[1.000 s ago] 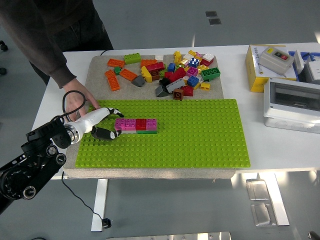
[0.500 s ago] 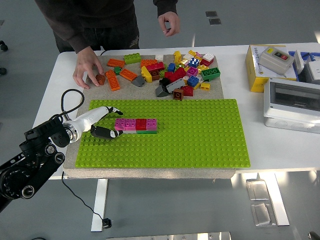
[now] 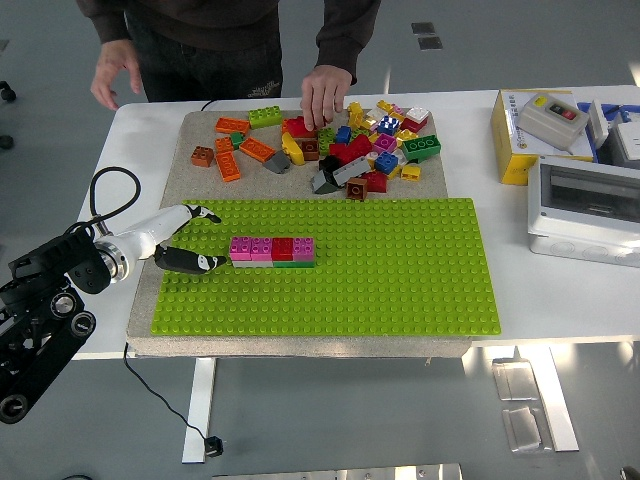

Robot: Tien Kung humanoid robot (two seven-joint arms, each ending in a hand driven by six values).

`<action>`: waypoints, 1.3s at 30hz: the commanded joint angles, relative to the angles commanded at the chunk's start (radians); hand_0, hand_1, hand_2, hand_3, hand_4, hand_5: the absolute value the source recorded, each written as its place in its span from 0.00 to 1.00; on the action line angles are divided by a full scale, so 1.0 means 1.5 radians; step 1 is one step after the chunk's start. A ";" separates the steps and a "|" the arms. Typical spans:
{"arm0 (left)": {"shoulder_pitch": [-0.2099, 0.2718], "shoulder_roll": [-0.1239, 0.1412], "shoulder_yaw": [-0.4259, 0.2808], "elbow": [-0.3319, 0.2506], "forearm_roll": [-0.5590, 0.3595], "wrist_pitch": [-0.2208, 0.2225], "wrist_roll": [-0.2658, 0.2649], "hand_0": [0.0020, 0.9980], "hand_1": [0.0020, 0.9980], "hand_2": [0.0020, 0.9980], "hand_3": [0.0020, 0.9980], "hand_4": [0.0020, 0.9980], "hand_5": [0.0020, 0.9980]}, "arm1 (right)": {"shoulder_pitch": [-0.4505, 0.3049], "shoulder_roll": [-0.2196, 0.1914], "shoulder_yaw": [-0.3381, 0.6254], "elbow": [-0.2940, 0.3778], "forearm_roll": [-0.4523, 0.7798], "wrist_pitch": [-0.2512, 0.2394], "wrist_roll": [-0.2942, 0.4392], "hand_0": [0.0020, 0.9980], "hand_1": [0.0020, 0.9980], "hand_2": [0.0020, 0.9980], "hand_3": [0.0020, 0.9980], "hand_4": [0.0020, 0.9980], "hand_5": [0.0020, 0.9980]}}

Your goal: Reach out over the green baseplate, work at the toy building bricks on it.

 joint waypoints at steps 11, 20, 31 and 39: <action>-0.003 -0.022 0.028 0.011 -0.005 0.011 -0.012 0.95 0.97 1.00 0.73 0.84 0.57 | 0.001 0.001 -0.003 0.000 0.003 0.000 0.000 0.65 0.55 0.58 0.74 0.59 1.00; -0.005 -0.031 0.036 0.047 -0.008 0.016 -0.018 0.95 0.97 1.00 0.73 0.84 0.57 | 0.002 0.002 -0.005 0.000 0.006 -0.001 0.001 0.65 0.55 0.58 0.74 0.58 1.00; -0.006 -0.036 0.049 0.070 -0.013 0.025 -0.030 0.95 0.98 1.00 0.73 0.84 0.57 | 0.003 0.003 -0.005 0.000 0.005 0.000 0.000 0.65 0.55 0.58 0.74 0.58 1.00; -0.006 -0.039 0.051 0.077 -0.012 0.034 -0.039 0.96 0.98 1.00 0.73 0.84 0.57 | 0.003 0.003 -0.008 0.000 0.007 0.000 0.001 0.65 0.55 0.58 0.74 0.58 1.00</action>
